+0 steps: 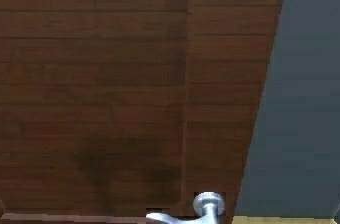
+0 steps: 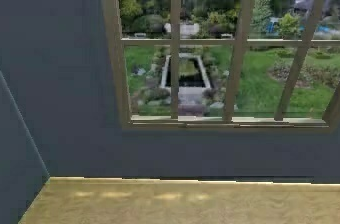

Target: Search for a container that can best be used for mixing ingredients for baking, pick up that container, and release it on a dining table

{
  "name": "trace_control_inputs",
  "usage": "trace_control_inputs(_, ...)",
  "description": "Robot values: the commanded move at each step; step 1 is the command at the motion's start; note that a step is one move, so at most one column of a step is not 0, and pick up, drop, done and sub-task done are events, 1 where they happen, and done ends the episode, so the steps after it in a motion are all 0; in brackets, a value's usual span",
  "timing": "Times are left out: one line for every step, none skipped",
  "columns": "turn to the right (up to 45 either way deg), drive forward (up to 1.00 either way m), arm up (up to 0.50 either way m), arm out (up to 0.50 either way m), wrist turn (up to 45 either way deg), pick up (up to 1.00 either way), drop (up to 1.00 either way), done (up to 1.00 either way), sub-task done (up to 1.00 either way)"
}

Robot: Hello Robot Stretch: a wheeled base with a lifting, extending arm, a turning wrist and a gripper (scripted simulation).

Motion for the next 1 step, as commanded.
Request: trace_control_inputs(-45.0,0.00,0.00,0.00,0.0,0.00,0.00,0.00,0.00)
